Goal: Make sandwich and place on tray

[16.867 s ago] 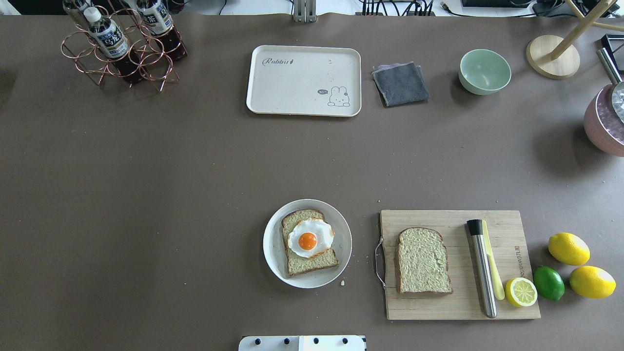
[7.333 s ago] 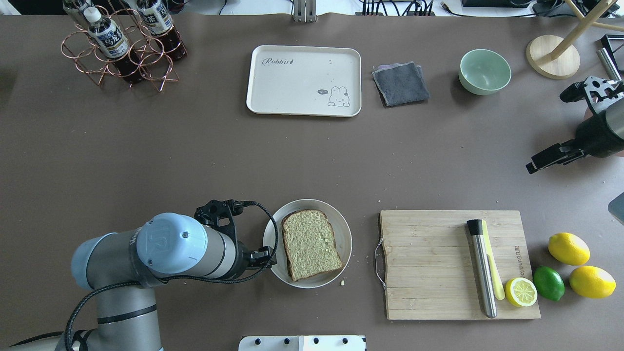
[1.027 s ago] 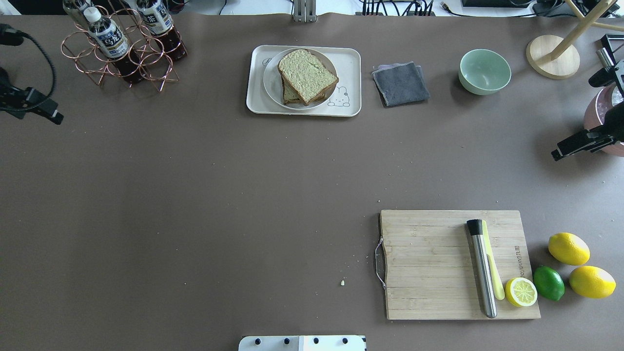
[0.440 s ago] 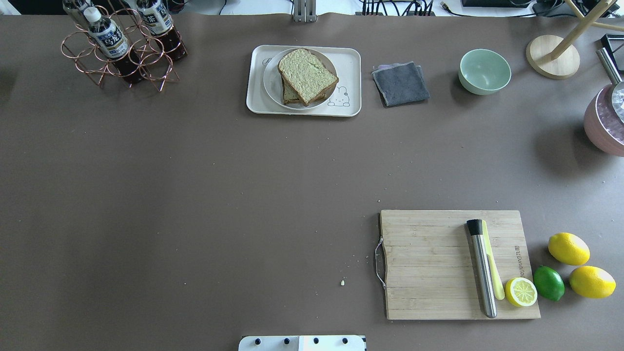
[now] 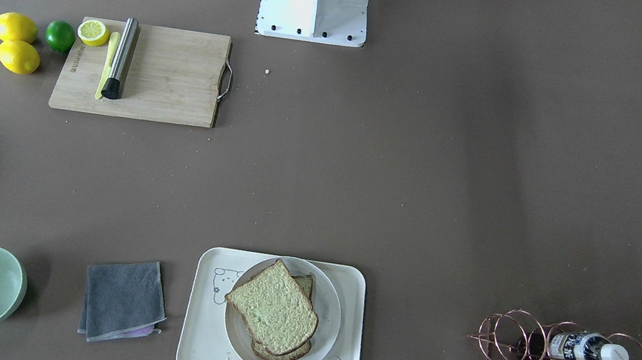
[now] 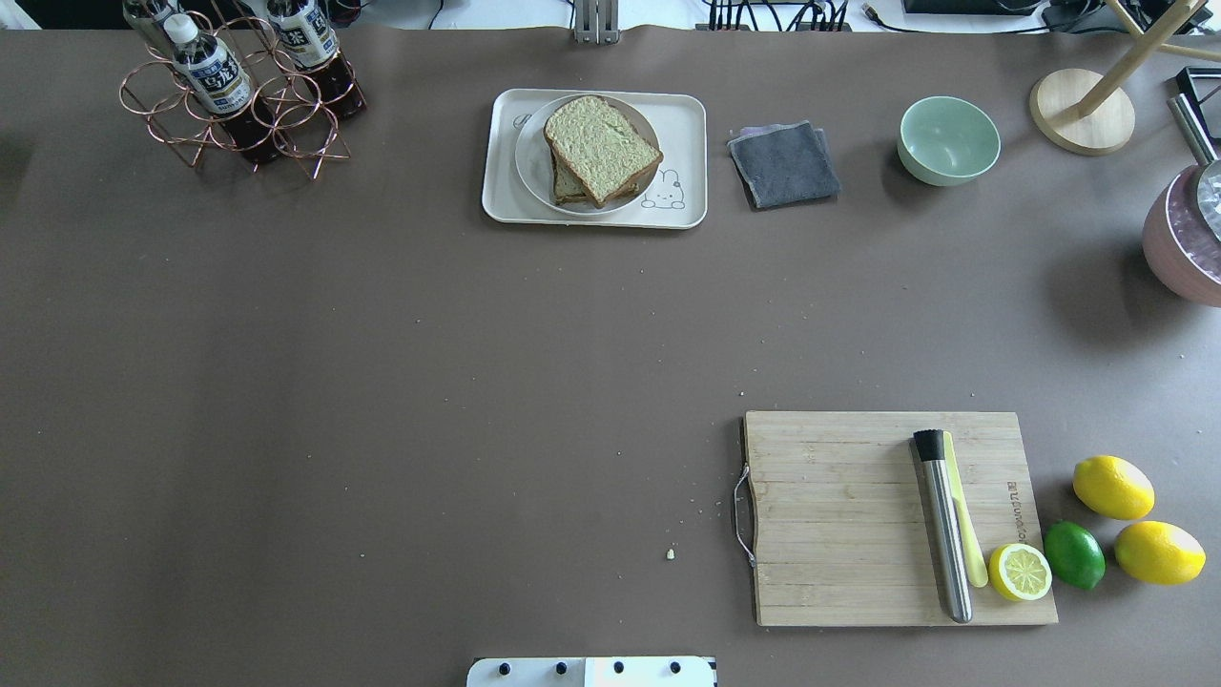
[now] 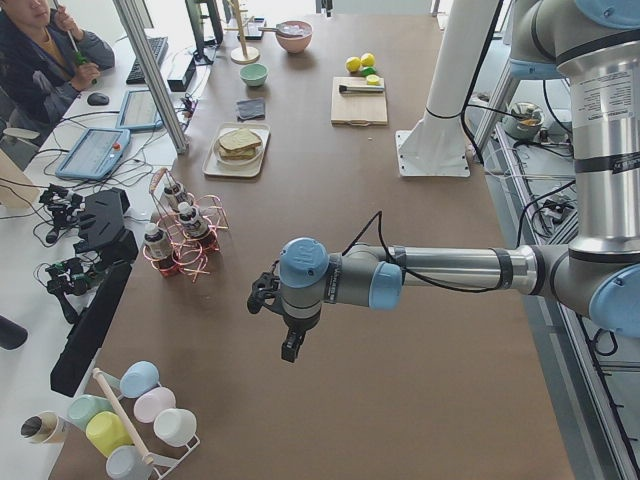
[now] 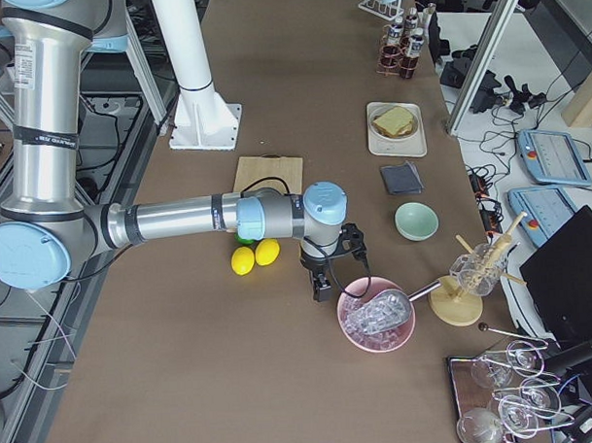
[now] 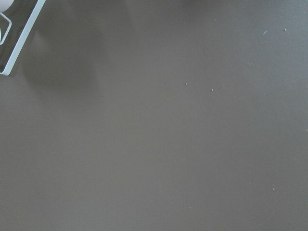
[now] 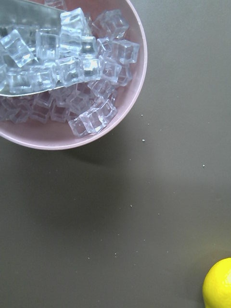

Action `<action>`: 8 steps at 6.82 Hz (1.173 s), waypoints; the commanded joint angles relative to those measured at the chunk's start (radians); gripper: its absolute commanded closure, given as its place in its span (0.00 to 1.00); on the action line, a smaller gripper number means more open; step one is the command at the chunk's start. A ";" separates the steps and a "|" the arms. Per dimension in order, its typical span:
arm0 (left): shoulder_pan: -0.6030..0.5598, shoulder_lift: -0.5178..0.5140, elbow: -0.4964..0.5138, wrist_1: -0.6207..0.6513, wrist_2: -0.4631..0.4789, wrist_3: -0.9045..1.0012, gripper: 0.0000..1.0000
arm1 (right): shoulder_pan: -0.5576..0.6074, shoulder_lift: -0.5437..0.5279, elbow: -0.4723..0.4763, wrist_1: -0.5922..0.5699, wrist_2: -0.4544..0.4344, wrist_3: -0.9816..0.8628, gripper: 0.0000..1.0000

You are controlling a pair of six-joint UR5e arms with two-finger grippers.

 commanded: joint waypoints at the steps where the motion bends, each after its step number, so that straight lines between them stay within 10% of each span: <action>1: -0.013 -0.031 -0.009 0.174 0.020 0.007 0.03 | 0.017 -0.006 0.009 0.004 -0.009 -0.011 0.00; 8: -0.026 -0.021 -0.098 0.274 0.023 -0.043 0.03 | 0.054 -0.010 0.018 -0.042 -0.128 -0.013 0.00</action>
